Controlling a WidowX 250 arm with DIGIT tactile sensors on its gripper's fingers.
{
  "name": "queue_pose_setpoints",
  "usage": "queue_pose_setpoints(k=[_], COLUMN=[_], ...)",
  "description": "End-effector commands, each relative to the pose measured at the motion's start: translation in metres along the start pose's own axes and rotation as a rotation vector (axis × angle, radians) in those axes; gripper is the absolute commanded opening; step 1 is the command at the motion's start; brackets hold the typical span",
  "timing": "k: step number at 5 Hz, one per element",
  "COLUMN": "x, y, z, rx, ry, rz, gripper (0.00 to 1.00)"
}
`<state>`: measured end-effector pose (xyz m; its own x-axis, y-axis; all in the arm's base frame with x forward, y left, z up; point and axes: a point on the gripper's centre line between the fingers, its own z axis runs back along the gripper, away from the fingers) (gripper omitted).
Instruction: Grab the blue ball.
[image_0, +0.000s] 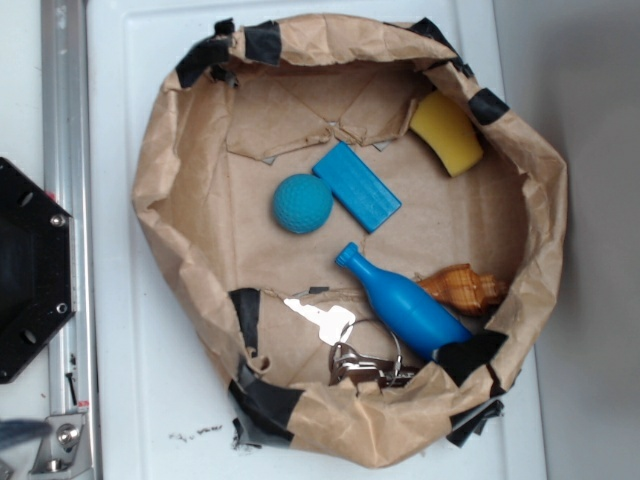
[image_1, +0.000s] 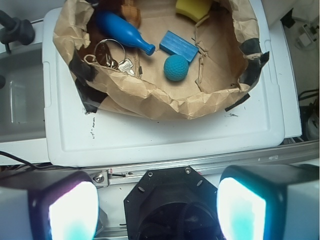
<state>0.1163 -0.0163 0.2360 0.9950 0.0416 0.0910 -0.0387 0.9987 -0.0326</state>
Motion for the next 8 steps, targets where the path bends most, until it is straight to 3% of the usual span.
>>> queue_pose_setpoints(k=[1, 2, 3, 5, 6, 7, 8], x=[0.0, 0.044, 0.075, 0.097, 0.096, 0.098, 0.107], y=[0.0, 0.021, 0.027, 0.05, 0.041, 0.018, 0.01], z=[0.0, -0.02, -0.046, -0.15, -0.197, -0.22, -0.223], rx=[0.0, 0.025, 0.04, 0.034, 0.065, 0.098, 0.156], ry=[0.0, -0.097, -0.099, -0.03, 0.008, 0.0, -0.016], rz=[0.0, 0.023, 0.003, -0.054, -0.159, -0.292, -0.333], gripper=[1.0, 1.0, 1.0, 1.0, 1.0, 1.0, 0.0])
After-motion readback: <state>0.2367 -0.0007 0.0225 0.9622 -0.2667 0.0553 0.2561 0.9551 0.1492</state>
